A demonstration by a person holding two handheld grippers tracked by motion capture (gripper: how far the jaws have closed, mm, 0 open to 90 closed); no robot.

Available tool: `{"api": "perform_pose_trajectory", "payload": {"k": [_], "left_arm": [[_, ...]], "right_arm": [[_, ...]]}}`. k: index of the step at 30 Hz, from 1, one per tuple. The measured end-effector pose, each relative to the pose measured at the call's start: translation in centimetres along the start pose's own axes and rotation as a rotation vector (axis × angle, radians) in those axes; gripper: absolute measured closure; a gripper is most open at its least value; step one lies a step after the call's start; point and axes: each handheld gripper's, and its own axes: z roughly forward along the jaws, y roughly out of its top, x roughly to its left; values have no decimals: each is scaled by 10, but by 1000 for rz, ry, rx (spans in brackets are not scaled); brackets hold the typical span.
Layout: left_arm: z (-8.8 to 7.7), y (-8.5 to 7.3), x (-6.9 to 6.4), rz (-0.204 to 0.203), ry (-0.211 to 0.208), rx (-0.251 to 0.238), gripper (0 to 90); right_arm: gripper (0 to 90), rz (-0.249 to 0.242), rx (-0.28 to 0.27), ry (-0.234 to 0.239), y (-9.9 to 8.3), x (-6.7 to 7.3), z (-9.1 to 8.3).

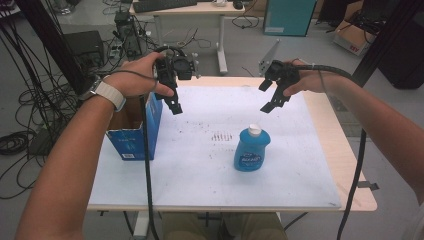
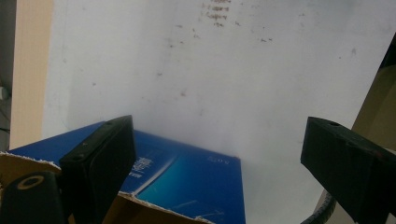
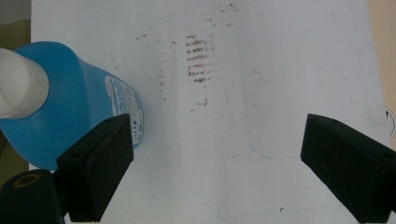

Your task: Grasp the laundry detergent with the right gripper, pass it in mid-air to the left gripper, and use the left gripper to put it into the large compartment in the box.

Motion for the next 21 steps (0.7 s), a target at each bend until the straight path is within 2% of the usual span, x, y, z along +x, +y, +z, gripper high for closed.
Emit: {"api": "perform_pose_trajectory", "payload": {"k": [15,16,17,21], "left_arm": [[0,0,-2,-4,5,7,108],[2,0,-4,-35,-4,-16,108],[1,1,-3,-7,3,5,108],[1,1,-4,-2,6,8,108]], "right_arm": [[84,-3,-14,-18,1,0,-9],[84,-3,-14,-18,1,0,-9],[84,5,-17,-19,1,1,-10],[84,-1,-20,-14,1,2,-11]]}}
